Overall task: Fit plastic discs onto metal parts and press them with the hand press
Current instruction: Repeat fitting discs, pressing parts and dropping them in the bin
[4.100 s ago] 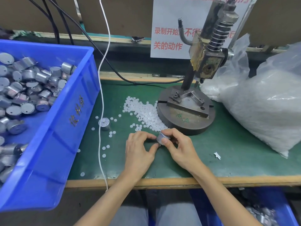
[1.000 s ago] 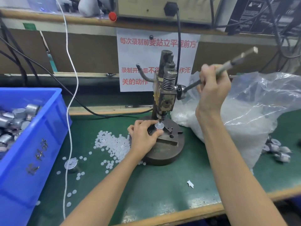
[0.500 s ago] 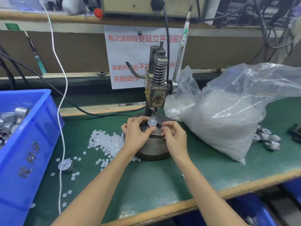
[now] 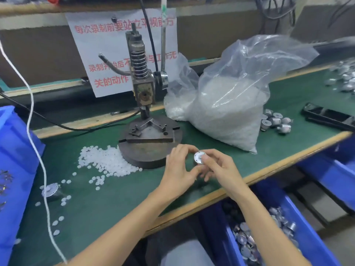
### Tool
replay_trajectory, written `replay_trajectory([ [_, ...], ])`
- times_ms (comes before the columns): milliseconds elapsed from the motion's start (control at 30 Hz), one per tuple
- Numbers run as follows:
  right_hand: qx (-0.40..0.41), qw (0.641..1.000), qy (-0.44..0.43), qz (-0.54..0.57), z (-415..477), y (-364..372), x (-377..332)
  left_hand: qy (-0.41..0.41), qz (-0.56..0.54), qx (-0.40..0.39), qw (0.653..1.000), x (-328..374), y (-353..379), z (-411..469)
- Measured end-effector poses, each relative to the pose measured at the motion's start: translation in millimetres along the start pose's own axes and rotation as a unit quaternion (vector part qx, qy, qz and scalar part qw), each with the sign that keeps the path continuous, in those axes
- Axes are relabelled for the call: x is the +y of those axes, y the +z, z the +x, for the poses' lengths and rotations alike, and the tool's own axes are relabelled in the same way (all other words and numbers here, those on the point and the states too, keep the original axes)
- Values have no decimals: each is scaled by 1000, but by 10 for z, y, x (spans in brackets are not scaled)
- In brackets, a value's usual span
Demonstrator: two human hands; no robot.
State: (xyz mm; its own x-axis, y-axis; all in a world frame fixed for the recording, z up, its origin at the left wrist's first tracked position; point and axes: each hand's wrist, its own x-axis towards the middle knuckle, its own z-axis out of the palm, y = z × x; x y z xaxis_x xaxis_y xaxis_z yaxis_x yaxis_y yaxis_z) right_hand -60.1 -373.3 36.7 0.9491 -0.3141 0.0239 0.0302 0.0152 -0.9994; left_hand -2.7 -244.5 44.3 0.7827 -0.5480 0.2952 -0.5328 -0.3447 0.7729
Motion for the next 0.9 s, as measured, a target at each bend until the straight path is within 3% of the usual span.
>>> replay_trajectory([
  [167,52,998,37,-13,-390,-712,53,31,-48,-115,992,338,555,-22],
  [300,142,985,67,-74,-695,-1249,298,44,-43,-130,990,488,1011,-146],
  [367,183,965,103,-158,-845,-1500,543,46,-42,-120,991,504,1163,-245],
  [500,195,910,253,-265,-1107,-1842,1203,48,-52,-161,984,443,1370,-439],
  [667,260,850,351,-295,-1220,-1869,1833,31,-21,-181,983,296,1379,-510],
  [767,283,840,359,-293,-1217,-1824,1973,29,-10,-172,985,264,1312,-456],
  [900,349,844,301,-274,-1134,-1793,1797,46,-4,-177,983,286,1247,-419],
])
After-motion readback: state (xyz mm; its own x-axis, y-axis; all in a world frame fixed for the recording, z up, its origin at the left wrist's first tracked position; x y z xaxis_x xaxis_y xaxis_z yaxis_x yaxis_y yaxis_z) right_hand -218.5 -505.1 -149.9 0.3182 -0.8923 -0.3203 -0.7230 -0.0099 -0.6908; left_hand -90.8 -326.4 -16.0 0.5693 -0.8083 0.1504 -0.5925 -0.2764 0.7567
